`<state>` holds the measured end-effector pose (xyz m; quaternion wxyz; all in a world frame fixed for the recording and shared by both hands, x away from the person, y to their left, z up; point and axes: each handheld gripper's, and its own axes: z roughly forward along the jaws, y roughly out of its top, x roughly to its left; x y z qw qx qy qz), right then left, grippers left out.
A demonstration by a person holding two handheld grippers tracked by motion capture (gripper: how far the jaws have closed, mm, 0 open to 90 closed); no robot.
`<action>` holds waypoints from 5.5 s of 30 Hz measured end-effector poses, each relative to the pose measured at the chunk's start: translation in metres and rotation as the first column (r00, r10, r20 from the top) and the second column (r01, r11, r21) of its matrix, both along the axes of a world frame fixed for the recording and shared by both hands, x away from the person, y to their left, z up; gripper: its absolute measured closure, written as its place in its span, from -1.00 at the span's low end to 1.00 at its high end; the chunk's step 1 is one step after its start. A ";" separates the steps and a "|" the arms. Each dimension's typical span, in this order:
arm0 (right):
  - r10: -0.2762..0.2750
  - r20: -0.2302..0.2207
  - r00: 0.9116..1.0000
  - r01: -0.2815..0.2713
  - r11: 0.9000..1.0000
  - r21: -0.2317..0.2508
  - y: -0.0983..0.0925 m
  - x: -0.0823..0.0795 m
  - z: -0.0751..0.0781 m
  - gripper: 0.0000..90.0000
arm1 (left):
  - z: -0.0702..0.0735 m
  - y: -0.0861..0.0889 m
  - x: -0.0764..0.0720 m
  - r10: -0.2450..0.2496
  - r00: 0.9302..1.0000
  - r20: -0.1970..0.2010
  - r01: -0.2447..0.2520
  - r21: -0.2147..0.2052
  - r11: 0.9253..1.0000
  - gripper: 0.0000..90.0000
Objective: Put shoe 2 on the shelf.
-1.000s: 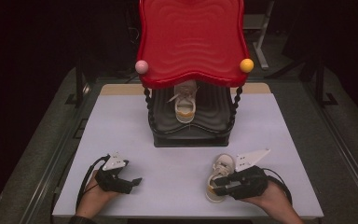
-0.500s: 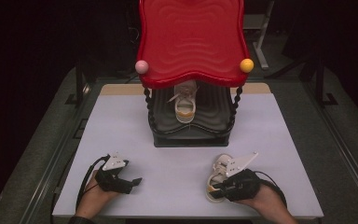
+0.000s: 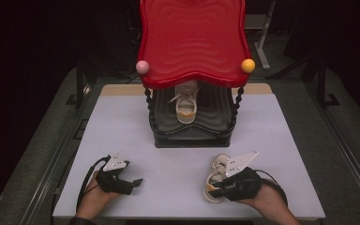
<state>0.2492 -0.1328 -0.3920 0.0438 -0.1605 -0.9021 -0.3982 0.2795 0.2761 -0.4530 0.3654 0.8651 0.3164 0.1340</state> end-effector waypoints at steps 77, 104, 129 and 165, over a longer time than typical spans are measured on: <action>0.046 0.249 0.967 -0.028 0.997 -0.074 0.029 0.128 0.088 0.63 | 0.000 0.000 0.000 0.000 1.000 -0.001 0.000 0.001 1.000 -0.71; -0.240 0.189 0.952 0.222 0.969 0.112 -0.021 0.089 0.065 0.99 | 0.086 -0.098 0.035 -0.149 0.986 0.078 0.156 -0.090 0.984 0.99; -0.390 0.218 0.895 0.367 0.920 0.137 -0.015 0.110 0.055 1.00 | 0.100 -0.159 0.078 -0.179 0.963 0.202 0.208 -0.135 0.969 1.00; -0.432 0.231 0.872 0.399 0.900 0.176 -0.012 0.099 0.056 1.00 | 0.123 -0.192 0.078 -0.236 0.934 0.269 0.281 -0.142 0.949 1.00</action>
